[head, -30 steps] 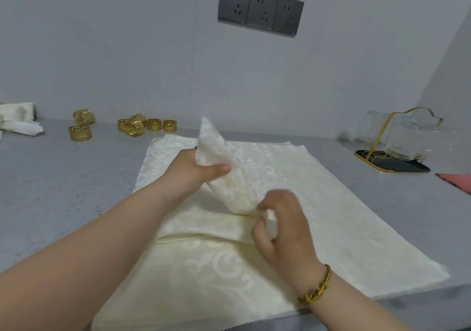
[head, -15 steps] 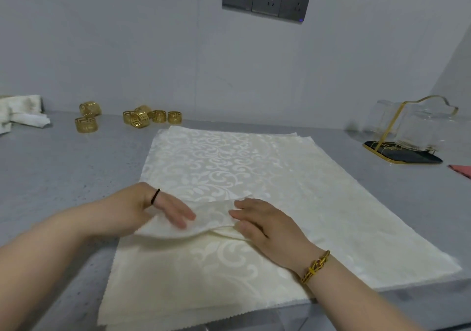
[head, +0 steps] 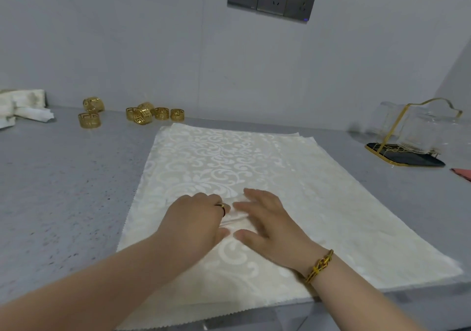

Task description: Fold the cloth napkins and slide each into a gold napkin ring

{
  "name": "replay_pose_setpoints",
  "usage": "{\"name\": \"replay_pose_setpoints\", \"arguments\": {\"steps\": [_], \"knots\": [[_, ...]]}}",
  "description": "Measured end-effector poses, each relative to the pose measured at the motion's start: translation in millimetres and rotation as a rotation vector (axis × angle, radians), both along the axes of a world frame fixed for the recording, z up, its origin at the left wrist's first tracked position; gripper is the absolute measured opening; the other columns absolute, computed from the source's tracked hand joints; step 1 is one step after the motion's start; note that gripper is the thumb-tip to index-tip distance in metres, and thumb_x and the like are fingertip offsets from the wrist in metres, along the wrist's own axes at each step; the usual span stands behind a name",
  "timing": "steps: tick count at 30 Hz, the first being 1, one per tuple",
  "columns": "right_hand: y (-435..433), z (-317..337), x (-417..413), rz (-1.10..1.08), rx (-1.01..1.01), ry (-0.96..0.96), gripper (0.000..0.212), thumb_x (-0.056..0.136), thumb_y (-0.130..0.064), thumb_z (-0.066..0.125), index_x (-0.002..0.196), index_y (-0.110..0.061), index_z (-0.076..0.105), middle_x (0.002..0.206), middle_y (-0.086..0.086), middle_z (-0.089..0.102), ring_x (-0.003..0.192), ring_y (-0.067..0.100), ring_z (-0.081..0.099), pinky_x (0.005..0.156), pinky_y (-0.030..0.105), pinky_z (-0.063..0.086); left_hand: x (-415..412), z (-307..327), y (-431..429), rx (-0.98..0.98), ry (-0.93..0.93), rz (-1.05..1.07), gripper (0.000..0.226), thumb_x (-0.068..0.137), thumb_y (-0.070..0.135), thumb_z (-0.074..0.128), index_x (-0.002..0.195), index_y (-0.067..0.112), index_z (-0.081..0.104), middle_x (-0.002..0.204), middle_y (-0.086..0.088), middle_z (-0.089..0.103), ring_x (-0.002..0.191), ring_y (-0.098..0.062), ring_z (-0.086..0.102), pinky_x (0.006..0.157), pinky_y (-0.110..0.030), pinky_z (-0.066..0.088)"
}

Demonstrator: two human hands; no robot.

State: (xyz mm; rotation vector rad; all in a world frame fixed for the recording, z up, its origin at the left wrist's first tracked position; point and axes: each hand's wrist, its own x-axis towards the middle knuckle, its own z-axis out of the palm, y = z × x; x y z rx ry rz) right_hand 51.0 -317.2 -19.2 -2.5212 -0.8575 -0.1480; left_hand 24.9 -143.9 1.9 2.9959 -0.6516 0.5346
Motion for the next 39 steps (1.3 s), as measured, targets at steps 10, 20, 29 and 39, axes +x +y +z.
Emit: {"name": "replay_pose_setpoints", "arguments": {"steps": [10, 20, 29, 39], "knots": [[-2, 47, 31, 0.025, 0.173, 0.423, 0.021, 0.087, -0.020, 0.060, 0.101, -0.035, 0.058, 0.113, -0.022, 0.052, 0.106, -0.008, 0.045, 0.082, -0.004, 0.031, 7, -11, 27, -0.118, -0.065, -0.151, 0.044, 0.067, 0.045, 0.035, 0.074, 0.031, 0.075, 0.075, 0.017, 0.071, 0.063, -0.002, 0.066, 0.058, -0.012, 0.046], [5, 39, 60, 0.147, 0.322, 0.812, 0.029, 0.084, 0.006, 0.057, 0.096, -0.020, 0.061, 0.096, -0.005, 0.064, 0.083, 0.002, 0.061, 0.078, 0.013, 0.048, 5, -16, 51, -0.160, -0.010, -0.030, 0.040, 0.069, 0.040, 0.038, 0.078, 0.029, 0.075, 0.084, 0.013, 0.072, 0.079, -0.003, 0.064, 0.083, -0.023, 0.034], [21, 20, 66, 0.157, 0.592, 0.705, 0.014, 0.063, -0.006, 0.062, 0.075, -0.014, 0.061, 0.062, -0.011, 0.064, 0.059, 0.000, 0.059, 0.061, 0.011, 0.046, 9, -24, 54, -0.226, -0.043, 0.066, 0.035, 0.058, 0.044, 0.057, 0.086, 0.028, 0.073, 0.090, 0.014, 0.070, 0.083, -0.002, 0.062, 0.089, -0.022, 0.031], [34, 27, 67, 0.158, 0.299, 0.677, 0.018, 0.082, 0.003, 0.061, 0.086, -0.014, 0.066, 0.058, -0.017, 0.064, 0.058, -0.007, 0.058, 0.062, 0.007, 0.044, 5, -5, 52, -0.306, 0.060, 0.107, 0.088, 0.065, 0.085, 0.004, 0.134, 0.038, 0.031, 0.108, 0.026, 0.041, 0.106, 0.001, 0.047, 0.074, -0.007, 0.031]]}}
